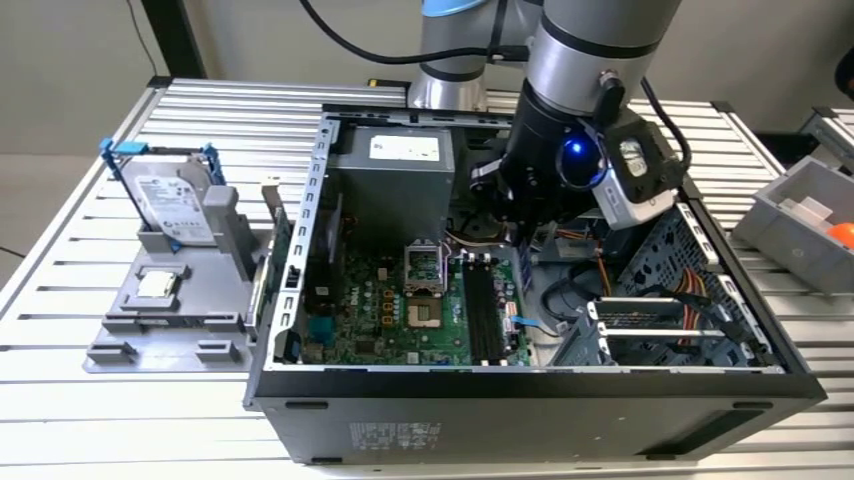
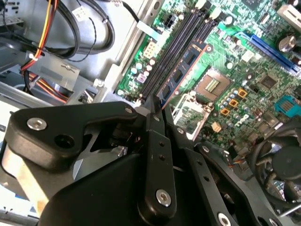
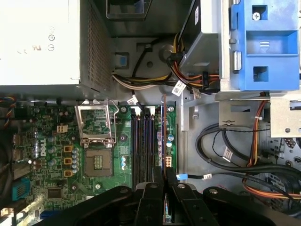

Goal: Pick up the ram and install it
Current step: 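Insert the ram into the slot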

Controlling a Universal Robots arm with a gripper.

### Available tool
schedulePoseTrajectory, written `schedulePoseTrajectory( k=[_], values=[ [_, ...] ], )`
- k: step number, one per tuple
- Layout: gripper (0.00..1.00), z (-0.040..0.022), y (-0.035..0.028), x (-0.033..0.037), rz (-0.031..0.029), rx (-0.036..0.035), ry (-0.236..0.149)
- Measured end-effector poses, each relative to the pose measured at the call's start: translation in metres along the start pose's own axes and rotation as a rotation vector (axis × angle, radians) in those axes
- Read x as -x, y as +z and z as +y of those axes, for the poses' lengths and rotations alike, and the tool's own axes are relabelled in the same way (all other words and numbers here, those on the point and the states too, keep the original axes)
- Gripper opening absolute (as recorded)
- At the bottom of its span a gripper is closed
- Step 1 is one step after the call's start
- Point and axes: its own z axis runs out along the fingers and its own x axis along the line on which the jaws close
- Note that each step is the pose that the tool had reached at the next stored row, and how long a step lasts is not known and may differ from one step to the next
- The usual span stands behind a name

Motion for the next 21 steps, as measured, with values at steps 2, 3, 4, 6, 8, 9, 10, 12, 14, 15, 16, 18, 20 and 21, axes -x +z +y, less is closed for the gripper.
schedulePoseTrajectory(
  k=[2,3,4,6,8,9,10,12,14,15,16,18,20,21],
  values=[
    [0.0,-0.0002,0.0034,-0.0001,0.0001,-0.0005,0.0],
    [0.0,-0.0002,0.0043,-0.0001,0.0001,-0.0003,-0.002],
    [0.0,-0.0003,0.0055,-0.0002,0.0002,0.0,-0.003],
    [0.0,-0.0005,0.0091,-0.0003,0.0003,-0.0002,-0.004],
    [0.0,-0.0007,0.0127,-0.0003,0.0003,-0.0005,-0.004],
    [0.0,-0.0009,0.0146,-0.0004,0.0003,-0.0005,-0.004],
    [0.0,-0.0009,0.0164,-0.0004,0.0003,-0.0011,-0.004],
    [0.0,-0.001,0.017,-0.0004,0.0003,-0.0018,-0.004],
    [0.0,-0.001,0.017,-0.0004,0.0003,-0.0018,-0.004],
    [0.0,-0.001,0.0172,-0.0004,0.0001,-0.0044,-0.004],
    [0.0,-0.001,0.0174,-0.0005,-0.0002,-0.0158,-0.005],
    [0.0,-0.001,0.0175,-0.0004,-0.0012,-0.044,-0.006],
    [0.0,-0.0012,0.0199,-0.0004,-0.0017,-0.0572,-0.007],
    [0.0,-0.0012,0.0215,-0.0004,-0.0016,-0.0577,-0.007]
  ],
)
